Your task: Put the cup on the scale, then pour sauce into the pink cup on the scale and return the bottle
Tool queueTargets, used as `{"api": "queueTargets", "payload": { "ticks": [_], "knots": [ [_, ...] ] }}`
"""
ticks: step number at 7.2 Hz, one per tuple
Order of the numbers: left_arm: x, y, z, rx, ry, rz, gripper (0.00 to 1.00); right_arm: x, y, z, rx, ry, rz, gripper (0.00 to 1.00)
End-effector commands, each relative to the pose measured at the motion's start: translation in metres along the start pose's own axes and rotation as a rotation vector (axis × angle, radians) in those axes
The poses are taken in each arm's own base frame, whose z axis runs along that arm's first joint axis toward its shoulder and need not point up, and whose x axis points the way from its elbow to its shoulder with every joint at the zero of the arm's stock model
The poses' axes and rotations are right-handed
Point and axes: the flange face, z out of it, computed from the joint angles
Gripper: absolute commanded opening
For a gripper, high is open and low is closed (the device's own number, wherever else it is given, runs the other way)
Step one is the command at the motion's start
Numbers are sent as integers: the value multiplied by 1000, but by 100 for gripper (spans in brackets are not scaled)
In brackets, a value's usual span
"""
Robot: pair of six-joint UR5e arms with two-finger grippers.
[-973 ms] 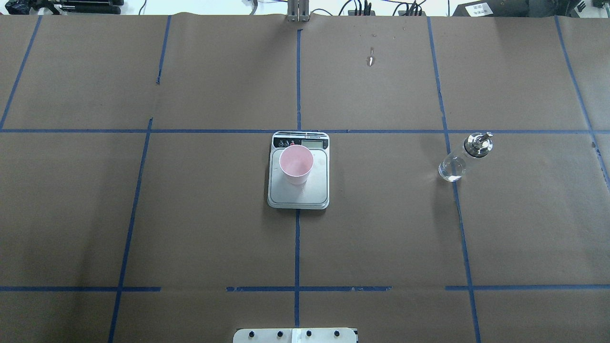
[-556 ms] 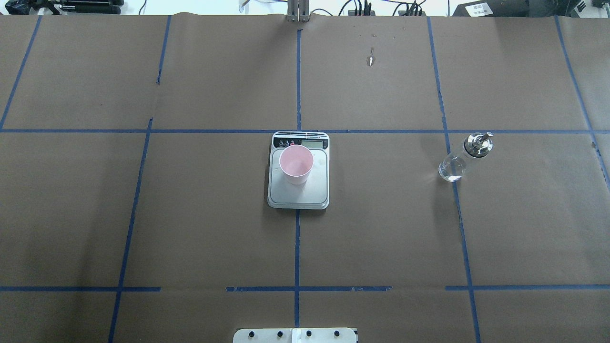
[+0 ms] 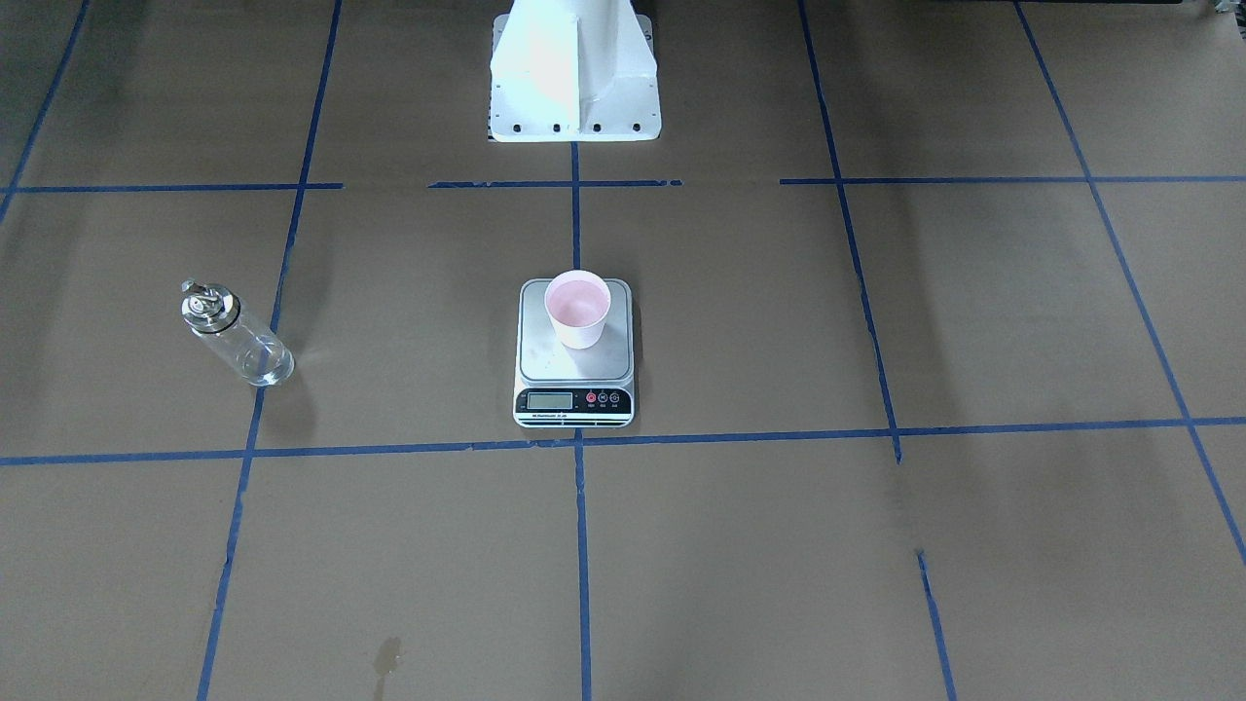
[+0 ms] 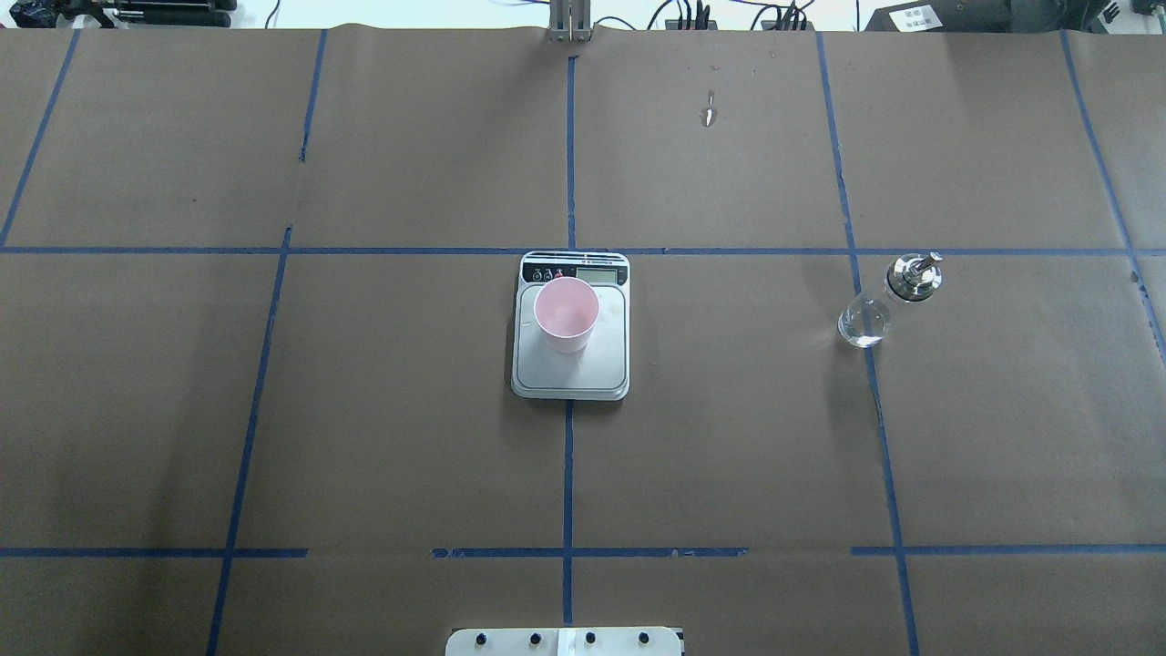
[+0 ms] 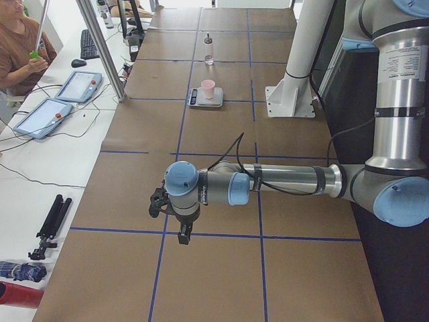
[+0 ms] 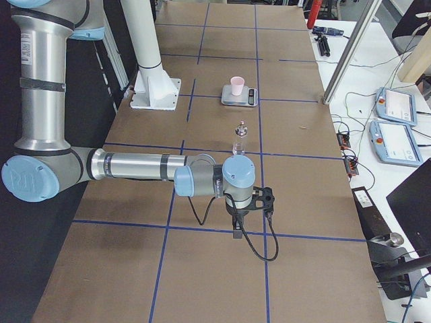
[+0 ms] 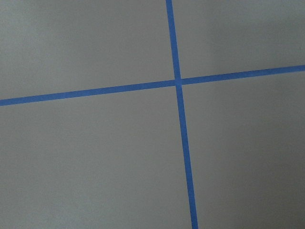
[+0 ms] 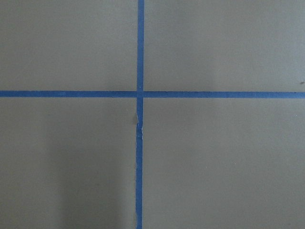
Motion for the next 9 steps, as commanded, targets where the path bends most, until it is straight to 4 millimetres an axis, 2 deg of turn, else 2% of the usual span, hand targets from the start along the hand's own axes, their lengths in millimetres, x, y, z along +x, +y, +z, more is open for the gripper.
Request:
{"api": "queueTargets", "payload": {
  "ticks": [1,9],
  "knots": [
    [2,-3,-2,4,-1,4,100,2,1,2,-5,0,5,100],
    [6,-2,-6,12,-1,14,100,6,2,7,-17,-4,15,100]
  ]
}}
